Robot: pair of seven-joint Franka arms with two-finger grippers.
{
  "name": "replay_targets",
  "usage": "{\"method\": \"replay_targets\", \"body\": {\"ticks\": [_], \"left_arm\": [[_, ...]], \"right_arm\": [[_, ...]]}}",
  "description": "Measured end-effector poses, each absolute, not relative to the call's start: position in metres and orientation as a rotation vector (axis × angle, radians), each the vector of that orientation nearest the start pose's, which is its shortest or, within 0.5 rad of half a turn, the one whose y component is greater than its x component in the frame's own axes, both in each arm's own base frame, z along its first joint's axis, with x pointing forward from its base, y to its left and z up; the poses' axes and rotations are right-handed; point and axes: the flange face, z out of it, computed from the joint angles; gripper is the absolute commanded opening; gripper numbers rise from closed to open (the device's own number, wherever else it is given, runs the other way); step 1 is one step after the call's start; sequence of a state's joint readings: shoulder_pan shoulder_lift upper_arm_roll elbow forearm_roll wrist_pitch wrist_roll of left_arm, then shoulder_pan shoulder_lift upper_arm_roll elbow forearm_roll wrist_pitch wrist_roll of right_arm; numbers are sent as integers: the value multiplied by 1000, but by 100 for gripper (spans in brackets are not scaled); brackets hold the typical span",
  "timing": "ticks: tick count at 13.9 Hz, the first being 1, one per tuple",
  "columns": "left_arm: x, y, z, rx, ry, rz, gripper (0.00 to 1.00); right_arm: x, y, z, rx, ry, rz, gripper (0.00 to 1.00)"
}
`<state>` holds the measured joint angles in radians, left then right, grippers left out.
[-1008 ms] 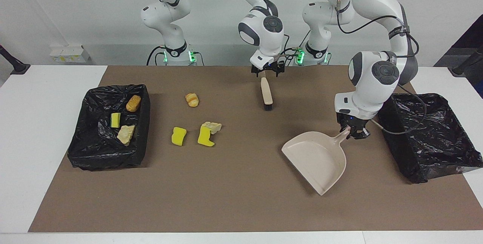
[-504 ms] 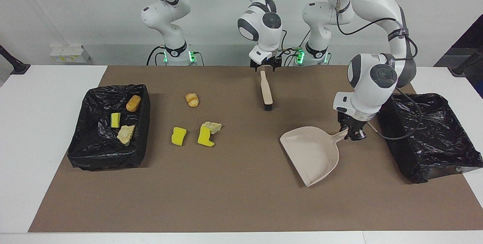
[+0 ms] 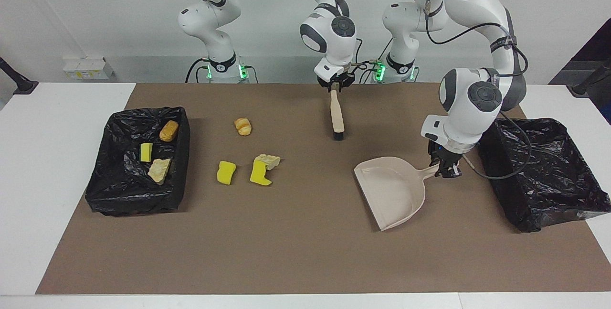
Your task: Sweep and dump trash in bin
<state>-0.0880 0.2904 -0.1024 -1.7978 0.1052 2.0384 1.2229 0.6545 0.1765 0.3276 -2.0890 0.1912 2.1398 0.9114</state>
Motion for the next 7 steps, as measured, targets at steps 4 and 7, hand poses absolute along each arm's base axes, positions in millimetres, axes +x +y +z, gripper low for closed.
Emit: {"method": "replay_targets", "body": {"ticks": [4, 7], "left_arm": [[614, -111, 382, -2363, 2080, 117, 0], [610, -128, 381, -2391, 2110, 102, 0]], "right_arm": [[357, 437, 354, -3147, 73, 337, 0], [444, 366, 400, -3184, 97, 287, 0]]}}
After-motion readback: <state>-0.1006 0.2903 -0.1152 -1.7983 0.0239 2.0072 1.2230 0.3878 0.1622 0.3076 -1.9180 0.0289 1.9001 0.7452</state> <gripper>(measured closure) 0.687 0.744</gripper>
